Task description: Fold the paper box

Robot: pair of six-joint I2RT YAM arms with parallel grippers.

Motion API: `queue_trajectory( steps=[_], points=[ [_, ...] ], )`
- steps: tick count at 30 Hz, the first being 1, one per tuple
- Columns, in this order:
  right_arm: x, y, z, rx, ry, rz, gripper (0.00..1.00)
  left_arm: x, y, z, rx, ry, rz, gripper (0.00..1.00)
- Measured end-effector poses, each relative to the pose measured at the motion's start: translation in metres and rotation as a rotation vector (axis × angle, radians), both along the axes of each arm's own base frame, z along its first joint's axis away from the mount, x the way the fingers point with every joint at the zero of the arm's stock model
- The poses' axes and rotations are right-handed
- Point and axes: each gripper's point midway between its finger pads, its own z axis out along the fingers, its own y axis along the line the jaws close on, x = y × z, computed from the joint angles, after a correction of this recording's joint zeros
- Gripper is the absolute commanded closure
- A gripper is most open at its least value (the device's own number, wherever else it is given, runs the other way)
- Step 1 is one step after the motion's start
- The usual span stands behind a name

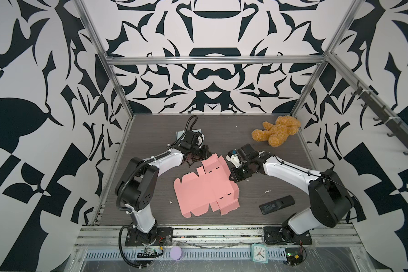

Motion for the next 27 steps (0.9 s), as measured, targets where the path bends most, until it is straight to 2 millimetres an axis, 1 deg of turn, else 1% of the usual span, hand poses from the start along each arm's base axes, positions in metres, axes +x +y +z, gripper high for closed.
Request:
queue_trajectory(
  steps=[3, 5, 8, 13, 15, 18, 22, 27],
  points=[
    [0.0, 0.0, 0.003, -0.003, -0.008, 0.002, 1.0, 0.01, -0.015, -0.004, -0.02, 0.005, -0.023, 1.0],
    [-0.001, 0.0, 0.003, -0.005, -0.01, 0.006, 1.0, 0.011, -0.024, -0.006, -0.03, 0.011, -0.044, 1.0],
    [-0.001, -0.001, 0.003, -0.012, -0.012, 0.009, 1.0, 0.006, -0.036, -0.004, -0.048, 0.014, -0.078, 1.0],
    [-0.001, -0.002, 0.002, -0.022, -0.02, 0.017, 1.0, -0.006, -0.047, -0.003, -0.065, 0.025, -0.123, 1.0],
    [-0.002, -0.004, 0.002, -0.03, -0.018, 0.018, 1.0, -0.01, -0.049, -0.004, -0.067, 0.025, -0.133, 1.0],
    [-0.004, -0.006, 0.0, -0.046, -0.009, 0.019, 1.0, -0.019, -0.046, -0.008, -0.061, 0.035, -0.136, 1.0],
    [-0.001, -0.006, 0.001, -0.054, -0.013, 0.022, 1.0, -0.036, -0.042, -0.009, -0.053, 0.048, -0.15, 1.0],
    [0.004, -0.004, 0.006, -0.051, -0.039, 0.035, 1.0, -0.059, -0.045, -0.009, -0.045, 0.052, -0.181, 1.0]
  ],
)
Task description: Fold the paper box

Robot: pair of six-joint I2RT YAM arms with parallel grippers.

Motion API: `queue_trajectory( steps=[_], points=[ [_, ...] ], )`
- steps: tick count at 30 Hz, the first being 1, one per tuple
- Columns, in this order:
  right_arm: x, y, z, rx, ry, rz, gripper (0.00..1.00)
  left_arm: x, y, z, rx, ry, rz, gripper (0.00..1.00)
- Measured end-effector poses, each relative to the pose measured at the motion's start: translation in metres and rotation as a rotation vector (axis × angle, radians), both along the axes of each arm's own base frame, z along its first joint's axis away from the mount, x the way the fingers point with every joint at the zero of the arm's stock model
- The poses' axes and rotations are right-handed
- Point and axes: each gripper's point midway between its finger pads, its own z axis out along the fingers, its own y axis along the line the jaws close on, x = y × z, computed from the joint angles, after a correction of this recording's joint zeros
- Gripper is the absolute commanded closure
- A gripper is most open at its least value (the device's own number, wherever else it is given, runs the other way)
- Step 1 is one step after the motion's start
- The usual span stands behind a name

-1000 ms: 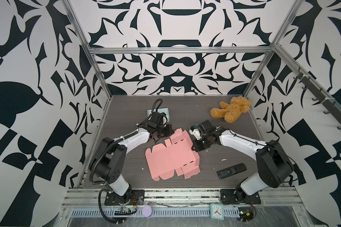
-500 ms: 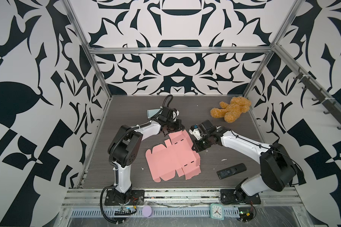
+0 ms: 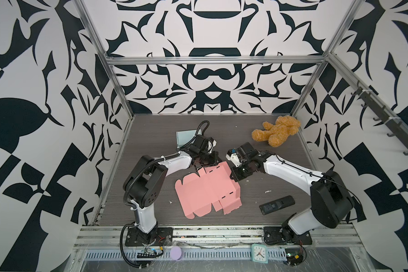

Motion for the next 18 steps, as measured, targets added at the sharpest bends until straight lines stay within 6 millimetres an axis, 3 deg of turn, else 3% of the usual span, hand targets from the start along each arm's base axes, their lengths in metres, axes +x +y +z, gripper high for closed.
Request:
queue_trajectory(
  steps=[6, 11, 18],
  points=[
    [-0.002, -0.005, -0.003, -0.046, -0.018, 0.025, 1.0, -0.009, 0.0, 0.002, 0.005, -0.011, 0.001, 1.0],
    [0.0, -0.001, 0.0, -0.098, -0.088, 0.084, 1.0, -0.011, 0.022, 0.016, -0.006, -0.026, 0.035, 1.0],
    [0.003, 0.001, 0.011, -0.155, -0.205, 0.161, 1.0, 0.013, 0.1, 0.031, -0.004, -0.064, 0.202, 1.0]
  ],
)
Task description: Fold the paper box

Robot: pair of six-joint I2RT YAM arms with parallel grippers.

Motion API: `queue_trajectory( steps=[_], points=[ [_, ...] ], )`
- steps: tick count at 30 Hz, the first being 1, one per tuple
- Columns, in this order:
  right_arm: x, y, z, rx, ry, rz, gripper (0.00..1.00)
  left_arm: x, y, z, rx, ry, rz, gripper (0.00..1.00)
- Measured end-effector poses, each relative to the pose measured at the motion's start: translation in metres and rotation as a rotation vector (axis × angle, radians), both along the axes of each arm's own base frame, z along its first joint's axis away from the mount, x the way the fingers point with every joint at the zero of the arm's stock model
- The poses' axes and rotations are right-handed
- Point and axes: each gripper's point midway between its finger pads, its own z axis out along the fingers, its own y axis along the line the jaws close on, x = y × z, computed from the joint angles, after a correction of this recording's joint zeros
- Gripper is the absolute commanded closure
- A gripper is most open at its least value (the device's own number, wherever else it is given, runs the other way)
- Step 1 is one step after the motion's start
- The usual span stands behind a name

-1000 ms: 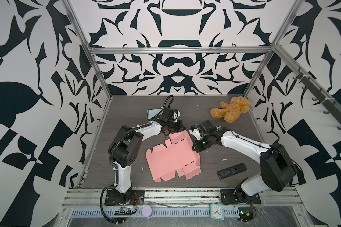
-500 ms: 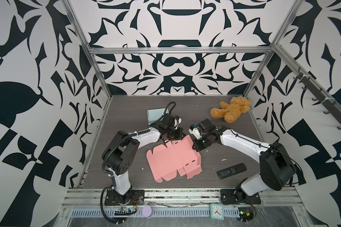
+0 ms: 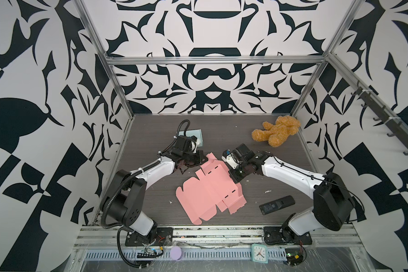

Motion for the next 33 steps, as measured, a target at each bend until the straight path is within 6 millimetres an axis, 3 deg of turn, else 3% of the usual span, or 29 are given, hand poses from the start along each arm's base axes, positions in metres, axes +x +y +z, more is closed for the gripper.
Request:
queue_trajectory(
  steps=[4, 8, 14, 24, 33],
  points=[
    [0.007, 0.003, 0.013, -0.035, -0.083, 0.04, 1.0, 0.005, 0.039, 0.001, 0.012, -0.01, 0.085, 1.0],
    [0.014, 0.008, 0.025, -0.064, -0.155, 0.072, 1.0, 0.007, 0.056, -0.01, 0.031, 0.012, 0.116, 0.99],
    [0.022, 0.013, 0.036, -0.093, -0.21, 0.096, 1.0, 0.001, 0.048, -0.029, 0.042, 0.062, 0.07, 0.98],
    [0.025, 0.015, 0.028, -0.149, -0.224, 0.12, 1.0, -0.023, 0.03, -0.047, 0.057, 0.106, -0.001, 0.98],
    [0.028, 0.019, 0.034, -0.192, -0.269, 0.147, 1.0, -0.05, 0.016, -0.047, 0.055, 0.117, -0.049, 0.98]
  ],
)
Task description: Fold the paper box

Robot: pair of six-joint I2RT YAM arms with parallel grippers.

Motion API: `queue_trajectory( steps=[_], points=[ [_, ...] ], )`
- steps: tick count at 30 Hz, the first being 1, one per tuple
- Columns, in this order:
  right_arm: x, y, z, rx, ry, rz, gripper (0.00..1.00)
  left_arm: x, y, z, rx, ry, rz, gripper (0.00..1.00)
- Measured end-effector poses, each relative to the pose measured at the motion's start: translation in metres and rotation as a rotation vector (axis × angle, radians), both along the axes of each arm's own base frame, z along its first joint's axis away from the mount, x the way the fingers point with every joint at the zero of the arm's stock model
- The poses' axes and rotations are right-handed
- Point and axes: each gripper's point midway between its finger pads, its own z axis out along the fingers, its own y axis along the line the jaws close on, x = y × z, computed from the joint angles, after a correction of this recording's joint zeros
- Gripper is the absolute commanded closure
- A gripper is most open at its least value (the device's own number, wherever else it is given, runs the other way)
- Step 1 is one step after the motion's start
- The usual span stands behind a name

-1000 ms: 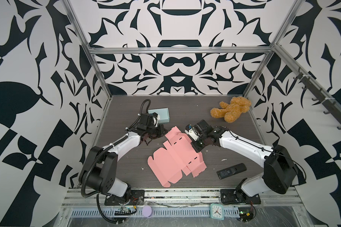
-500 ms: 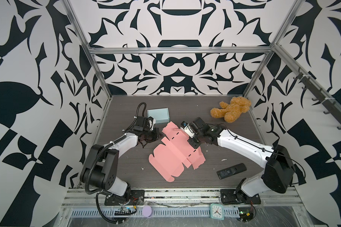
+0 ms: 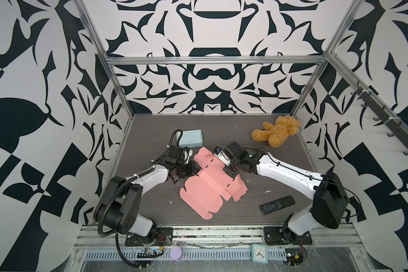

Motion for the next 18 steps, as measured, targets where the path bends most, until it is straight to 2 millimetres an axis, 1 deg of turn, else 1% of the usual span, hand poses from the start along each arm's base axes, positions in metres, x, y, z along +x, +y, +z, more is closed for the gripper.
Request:
queue_trajectory(
  steps=[5, 8, 14, 17, 18],
  points=[
    [0.0, 0.002, -0.001, -0.044, -0.029, 0.024, 1.0, -0.008, -0.005, 0.004, -0.002, -0.01, -0.016, 0.98],
    [-0.001, 0.003, -0.001, -0.077, -0.052, 0.045, 1.0, -0.01, 0.001, 0.006, 0.0, -0.023, -0.002, 0.98],
    [-0.001, 0.007, 0.002, -0.145, -0.119, 0.121, 1.0, -0.001, 0.036, 0.008, 0.0, -0.043, 0.101, 0.98],
    [-0.001, 0.009, 0.004, -0.182, -0.153, 0.166, 1.0, 0.007, 0.048, 0.016, -0.011, -0.068, 0.141, 0.97],
    [-0.001, 0.01, 0.005, -0.194, -0.165, 0.181, 1.0, 0.01, 0.052, 0.021, -0.022, -0.082, 0.154, 0.97]
  ],
)
